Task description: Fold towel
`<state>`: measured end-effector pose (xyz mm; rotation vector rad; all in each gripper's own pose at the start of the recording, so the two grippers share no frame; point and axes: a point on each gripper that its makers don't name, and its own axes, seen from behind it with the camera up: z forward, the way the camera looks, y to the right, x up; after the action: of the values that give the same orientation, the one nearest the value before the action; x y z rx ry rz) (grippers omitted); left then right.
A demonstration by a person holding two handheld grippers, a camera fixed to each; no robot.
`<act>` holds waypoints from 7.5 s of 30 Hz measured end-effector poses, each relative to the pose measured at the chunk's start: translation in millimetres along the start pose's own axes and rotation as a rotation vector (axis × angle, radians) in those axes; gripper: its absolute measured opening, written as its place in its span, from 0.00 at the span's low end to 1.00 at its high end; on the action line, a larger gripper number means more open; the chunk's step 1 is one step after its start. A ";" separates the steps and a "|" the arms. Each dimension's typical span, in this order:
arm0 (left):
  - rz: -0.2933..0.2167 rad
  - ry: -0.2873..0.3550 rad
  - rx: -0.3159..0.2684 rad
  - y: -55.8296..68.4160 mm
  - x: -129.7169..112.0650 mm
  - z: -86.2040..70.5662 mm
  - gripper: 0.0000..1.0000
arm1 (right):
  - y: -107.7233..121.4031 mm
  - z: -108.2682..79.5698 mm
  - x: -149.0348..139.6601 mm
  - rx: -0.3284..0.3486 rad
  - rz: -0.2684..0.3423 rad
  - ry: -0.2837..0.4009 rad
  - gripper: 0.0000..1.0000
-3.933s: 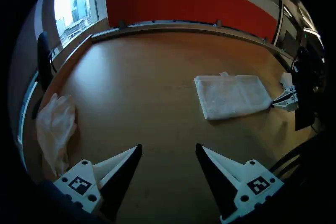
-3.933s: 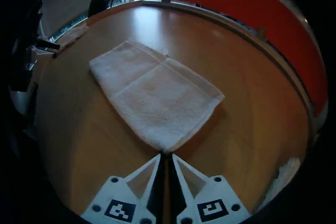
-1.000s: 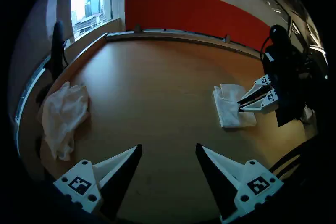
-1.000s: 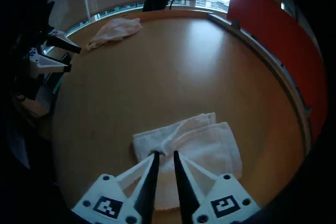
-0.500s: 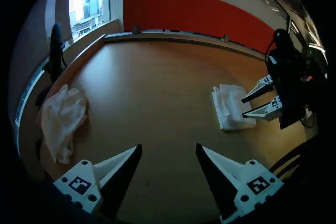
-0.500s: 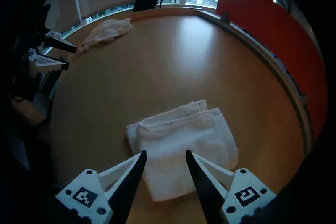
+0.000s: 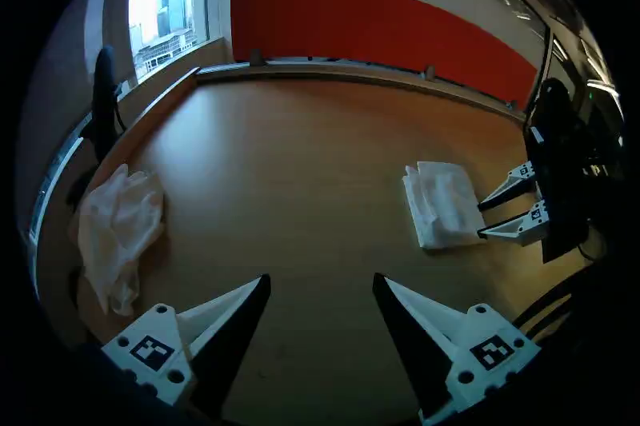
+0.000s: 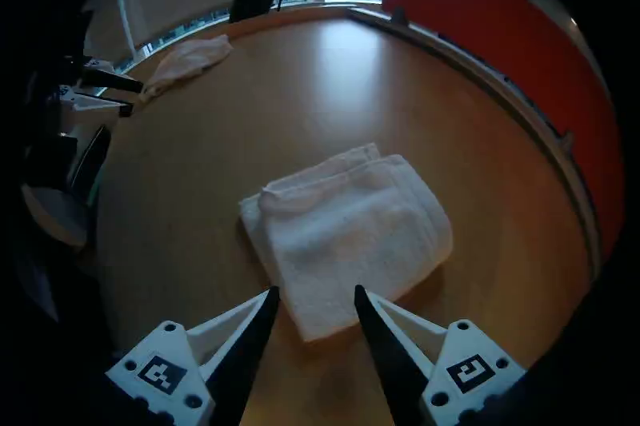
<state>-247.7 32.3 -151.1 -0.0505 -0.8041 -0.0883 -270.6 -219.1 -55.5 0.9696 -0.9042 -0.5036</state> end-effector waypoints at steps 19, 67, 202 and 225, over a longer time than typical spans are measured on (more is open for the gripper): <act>0.004 -0.003 -0.008 4.8 -1.6 0.4 0.95 | -7.8 -0.5 -44.9 -0.025 0.094 -0.044 0.59; 0.018 0.043 -0.031 8.0 2.7 -9.2 0.95 | 49.5 -58.6 58.0 -0.205 0.077 0.122 0.03; 0.118 0.043 -0.045 45.1 31.4 -8.3 0.95 | 252.6 -309.3 -304.0 -0.541 0.640 -0.168 0.03; 0.119 0.031 -0.027 37.7 23.1 -11.6 0.95 | 262.4 -303.3 -340.5 -0.570 0.658 -0.278 0.03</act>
<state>-219.7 67.5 -142.9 -0.1217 -0.7670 0.0129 -208.7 303.2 -50.8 0.0593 -1.1752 -0.2991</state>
